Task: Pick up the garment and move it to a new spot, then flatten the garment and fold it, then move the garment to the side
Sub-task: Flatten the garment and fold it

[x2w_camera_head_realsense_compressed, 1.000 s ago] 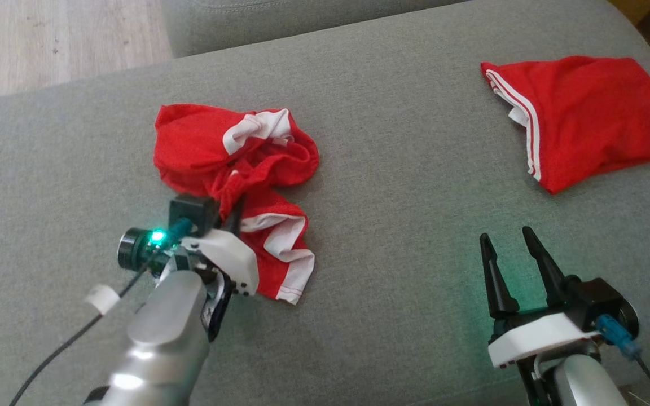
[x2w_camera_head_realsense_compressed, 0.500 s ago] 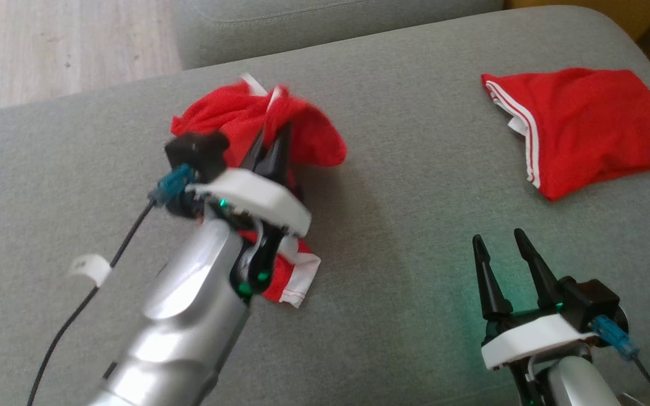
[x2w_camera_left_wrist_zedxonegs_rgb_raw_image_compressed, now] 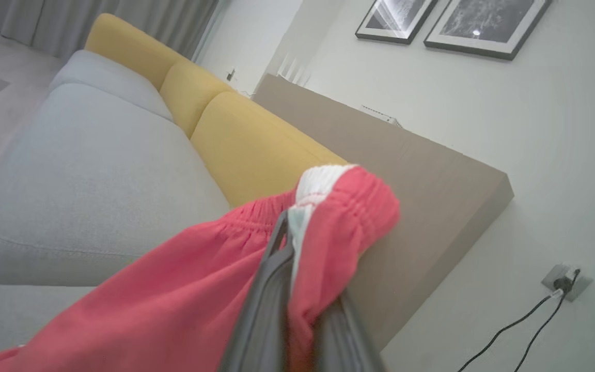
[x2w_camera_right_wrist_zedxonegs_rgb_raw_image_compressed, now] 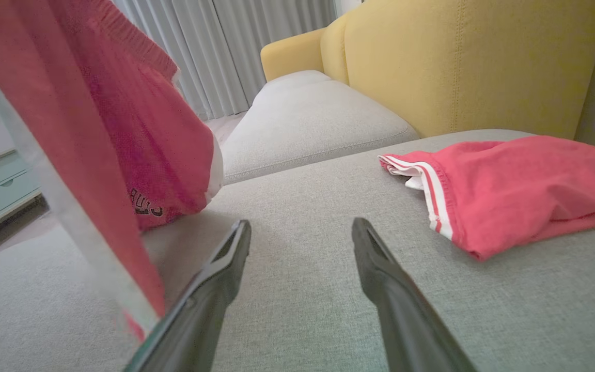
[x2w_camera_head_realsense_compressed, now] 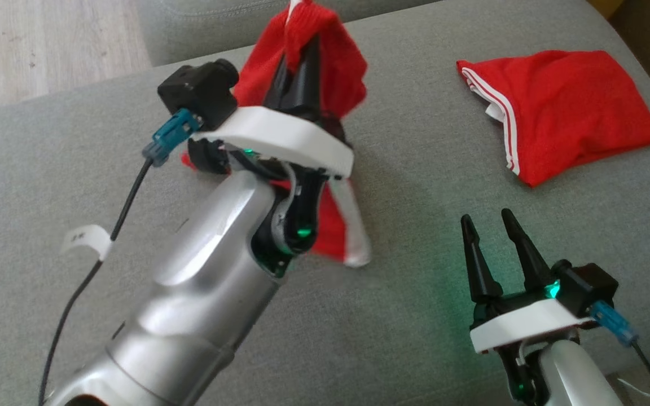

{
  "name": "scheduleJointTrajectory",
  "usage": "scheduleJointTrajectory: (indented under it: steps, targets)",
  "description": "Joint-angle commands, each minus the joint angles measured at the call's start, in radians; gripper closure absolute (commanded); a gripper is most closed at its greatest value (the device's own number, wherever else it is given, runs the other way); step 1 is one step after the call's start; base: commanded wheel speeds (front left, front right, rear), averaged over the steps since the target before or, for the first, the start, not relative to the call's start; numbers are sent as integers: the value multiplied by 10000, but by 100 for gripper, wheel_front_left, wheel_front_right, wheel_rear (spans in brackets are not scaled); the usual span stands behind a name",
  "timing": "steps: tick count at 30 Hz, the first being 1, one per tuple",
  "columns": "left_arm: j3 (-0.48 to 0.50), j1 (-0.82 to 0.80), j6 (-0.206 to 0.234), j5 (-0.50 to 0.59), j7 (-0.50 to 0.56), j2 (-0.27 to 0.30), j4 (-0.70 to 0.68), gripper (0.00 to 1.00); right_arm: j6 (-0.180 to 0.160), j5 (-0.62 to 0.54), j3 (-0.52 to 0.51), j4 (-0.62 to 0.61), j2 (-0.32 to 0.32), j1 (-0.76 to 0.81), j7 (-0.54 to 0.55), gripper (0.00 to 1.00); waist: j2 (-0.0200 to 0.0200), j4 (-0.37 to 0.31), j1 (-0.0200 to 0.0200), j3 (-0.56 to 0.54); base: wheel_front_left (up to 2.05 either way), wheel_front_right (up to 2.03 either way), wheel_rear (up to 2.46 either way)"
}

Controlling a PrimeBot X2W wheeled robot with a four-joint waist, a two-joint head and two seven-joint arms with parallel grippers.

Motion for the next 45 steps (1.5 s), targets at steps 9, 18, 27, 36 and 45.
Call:
scheduleJointTrajectory:
  steps: [9, 18, 27, 36, 45]
  targets:
    - [429, -144, 1088, -684, -1335, 116, -53, 100, -9, 79, 315, -407, -41, -394, -109, 0, -1, 196, 0, -84, 0, 0, 0]
    - [3229, 3543, 1196, 362, -1513, 636, -71, 100, -9, -368, 29, -284, -41, 85, -109, 0, -1, 1029, 0, -118, 0, 0, 0]
    - [5370, 6260, 592, 1437, -1516, 207, 447, 100, -9, -967, -83, -123, -41, 318, -109, 0, -1, 1984, 0, -286, 0, 0, 0]
    - [5968, 7581, 326, 814, -1517, 85, 592, 98, -9, -1321, -71, -37, -41, 464, -109, 0, -1, 2498, 0, -496, 0, 0, 0]
    - [5988, 8113, 11, 2295, -1517, 83, 428, 0, -9, -1322, -66, -59, -41, 584, -109, 0, -1, 2447, 0, -697, 0, 0, 0]
